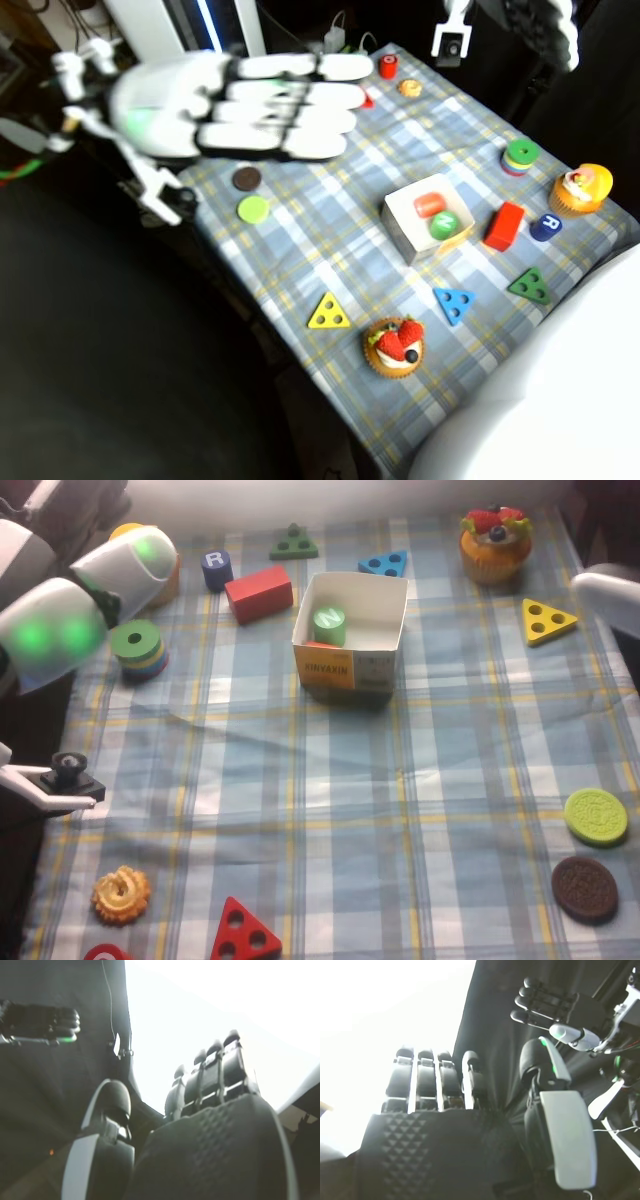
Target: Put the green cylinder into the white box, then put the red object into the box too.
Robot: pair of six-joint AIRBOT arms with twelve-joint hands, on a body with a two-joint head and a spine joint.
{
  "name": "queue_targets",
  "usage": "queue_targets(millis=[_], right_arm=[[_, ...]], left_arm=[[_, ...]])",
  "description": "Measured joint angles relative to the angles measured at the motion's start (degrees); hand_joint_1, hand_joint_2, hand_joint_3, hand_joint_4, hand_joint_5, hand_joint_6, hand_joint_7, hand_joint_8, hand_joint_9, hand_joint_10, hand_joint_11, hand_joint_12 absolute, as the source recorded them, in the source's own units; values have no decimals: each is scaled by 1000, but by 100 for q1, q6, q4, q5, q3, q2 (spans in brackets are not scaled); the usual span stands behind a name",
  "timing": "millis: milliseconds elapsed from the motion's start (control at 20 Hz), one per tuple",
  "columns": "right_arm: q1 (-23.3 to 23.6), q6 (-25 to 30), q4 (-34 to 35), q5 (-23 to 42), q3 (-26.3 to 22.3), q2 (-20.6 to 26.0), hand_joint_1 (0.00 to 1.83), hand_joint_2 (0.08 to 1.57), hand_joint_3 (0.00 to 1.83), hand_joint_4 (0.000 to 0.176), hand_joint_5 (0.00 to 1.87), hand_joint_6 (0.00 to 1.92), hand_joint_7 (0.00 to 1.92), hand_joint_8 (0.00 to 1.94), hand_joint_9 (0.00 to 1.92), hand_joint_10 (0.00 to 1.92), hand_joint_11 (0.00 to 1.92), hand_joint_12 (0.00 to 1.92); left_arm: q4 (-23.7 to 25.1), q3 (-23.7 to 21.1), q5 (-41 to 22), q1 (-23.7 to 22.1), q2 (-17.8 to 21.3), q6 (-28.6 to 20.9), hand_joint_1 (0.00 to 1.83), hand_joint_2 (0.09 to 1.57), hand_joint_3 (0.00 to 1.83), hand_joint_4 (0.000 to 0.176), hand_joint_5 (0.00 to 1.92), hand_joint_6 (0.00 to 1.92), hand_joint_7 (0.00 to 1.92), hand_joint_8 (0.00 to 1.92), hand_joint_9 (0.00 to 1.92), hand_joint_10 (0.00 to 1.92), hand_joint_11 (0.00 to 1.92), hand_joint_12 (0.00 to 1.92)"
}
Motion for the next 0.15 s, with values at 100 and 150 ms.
queue_targets(millis=[100,150], right_arm=[[-306,0,192,509,-101,151,471,1261,0,59,0,0,0,0,0,0,0,0],[-407,-2,273,699,-133,195,440,1265,0,48,0,0,0,0,0,0,0,0]], left_arm=[[48,118,-280,116,35,-525,354,1327,0,104,0,0,0,0,9,4,0,363],[42,144,-422,155,35,-678,356,1330,1,120,0,0,0,0,1,0,0,267]])
